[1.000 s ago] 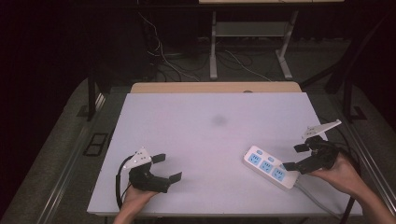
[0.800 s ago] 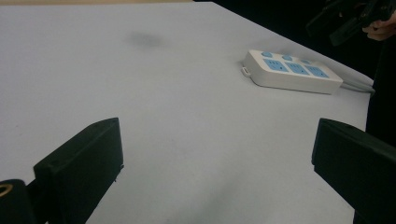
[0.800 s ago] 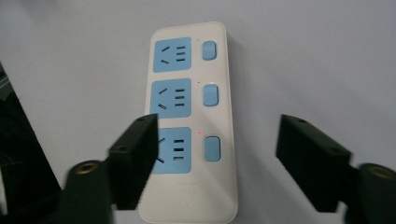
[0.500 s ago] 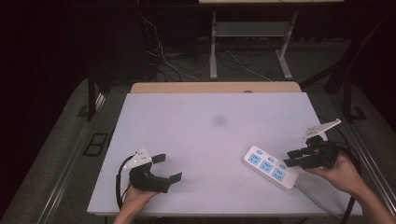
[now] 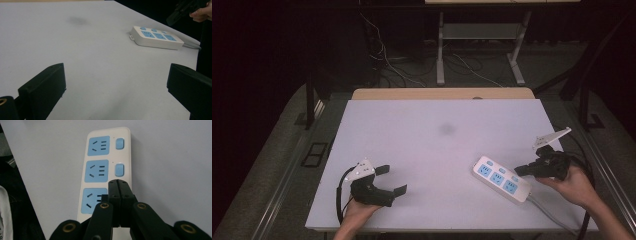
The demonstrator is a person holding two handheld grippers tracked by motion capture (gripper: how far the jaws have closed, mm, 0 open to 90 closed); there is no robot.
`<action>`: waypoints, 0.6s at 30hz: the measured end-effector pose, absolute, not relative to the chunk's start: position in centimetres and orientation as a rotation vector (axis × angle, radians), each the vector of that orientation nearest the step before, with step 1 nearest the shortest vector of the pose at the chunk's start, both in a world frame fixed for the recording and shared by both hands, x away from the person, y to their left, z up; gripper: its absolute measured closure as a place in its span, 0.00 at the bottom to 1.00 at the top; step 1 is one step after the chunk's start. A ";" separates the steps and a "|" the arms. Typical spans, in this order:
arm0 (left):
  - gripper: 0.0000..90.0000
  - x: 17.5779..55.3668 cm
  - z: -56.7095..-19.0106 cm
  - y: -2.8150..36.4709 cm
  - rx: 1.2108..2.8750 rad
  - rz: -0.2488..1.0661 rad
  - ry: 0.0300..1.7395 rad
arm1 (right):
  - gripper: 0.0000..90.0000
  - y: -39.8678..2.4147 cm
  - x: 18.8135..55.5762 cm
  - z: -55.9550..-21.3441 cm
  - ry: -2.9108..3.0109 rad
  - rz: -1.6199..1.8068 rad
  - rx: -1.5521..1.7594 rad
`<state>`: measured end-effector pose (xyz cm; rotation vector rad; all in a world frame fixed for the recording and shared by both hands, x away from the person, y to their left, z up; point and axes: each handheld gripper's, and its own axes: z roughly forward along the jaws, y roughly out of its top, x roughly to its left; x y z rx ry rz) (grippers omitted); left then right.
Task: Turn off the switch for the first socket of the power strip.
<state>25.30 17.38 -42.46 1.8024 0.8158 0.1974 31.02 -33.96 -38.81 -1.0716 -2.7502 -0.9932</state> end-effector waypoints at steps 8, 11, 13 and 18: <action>0.01 25.3 -42.5 17.4 1.804 0.198 0.816 | 1.00 -33.9 31.3 -39.6 -2.743 -0.977 -1.088; 0.01 25.3 -42.5 17.4 1.806 0.199 0.815 | 1.00 -33.8 31.3 -39.9 -2.749 -0.967 -1.083; 0.01 25.3 -42.5 17.4 1.805 0.199 0.815 | 1.00 -33.8 31.4 -40.0 -2.740 -0.974 -1.084; 0.01 25.3 -42.5 17.4 1.804 0.200 0.815 | 1.00 -33.8 31.4 -40.5 -2.728 -0.966 -1.092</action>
